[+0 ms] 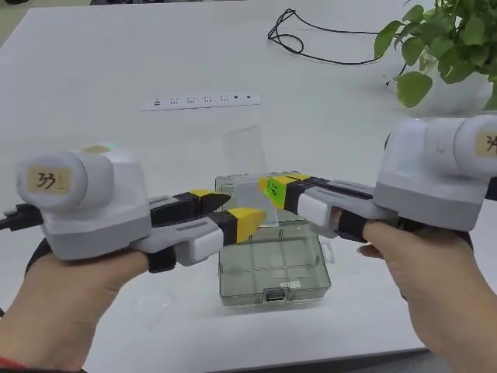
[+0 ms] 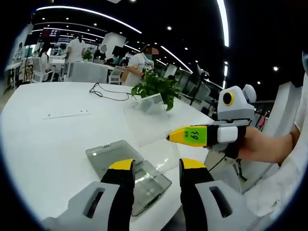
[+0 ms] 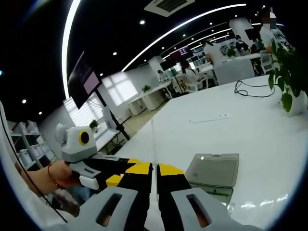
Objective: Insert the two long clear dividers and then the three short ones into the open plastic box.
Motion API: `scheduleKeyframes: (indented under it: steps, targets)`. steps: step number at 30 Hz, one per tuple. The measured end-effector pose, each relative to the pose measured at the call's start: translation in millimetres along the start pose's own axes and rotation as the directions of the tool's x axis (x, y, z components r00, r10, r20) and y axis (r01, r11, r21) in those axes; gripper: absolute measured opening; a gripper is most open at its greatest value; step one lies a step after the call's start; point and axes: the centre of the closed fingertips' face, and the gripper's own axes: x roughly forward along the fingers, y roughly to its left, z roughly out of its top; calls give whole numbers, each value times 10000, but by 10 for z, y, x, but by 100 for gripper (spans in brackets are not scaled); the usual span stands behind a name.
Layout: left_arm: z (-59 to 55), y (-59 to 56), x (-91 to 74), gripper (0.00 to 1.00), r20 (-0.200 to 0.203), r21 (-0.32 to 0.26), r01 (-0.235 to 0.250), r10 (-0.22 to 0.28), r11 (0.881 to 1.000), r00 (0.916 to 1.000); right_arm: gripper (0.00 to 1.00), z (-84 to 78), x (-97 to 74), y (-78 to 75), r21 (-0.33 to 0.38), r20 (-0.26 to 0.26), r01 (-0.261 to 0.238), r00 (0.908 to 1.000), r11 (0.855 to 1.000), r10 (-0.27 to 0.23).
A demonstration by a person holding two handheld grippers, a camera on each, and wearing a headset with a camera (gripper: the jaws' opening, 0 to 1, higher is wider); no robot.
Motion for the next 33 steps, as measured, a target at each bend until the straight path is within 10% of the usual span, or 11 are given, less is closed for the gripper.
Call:
scheduleKeyframes:
  steps: [21,33]
  targets:
    - [-206,89,-309,48,-411,1275,203,-152,9916,9990,2,47,-166,-132,134,-465,607,9971,9981,-600]
    - [-348,66,-404,69,-874,2590,829,-621,9623,9942,2,3,-254,-251,461,-1439,1356,9813,9897,-1277]
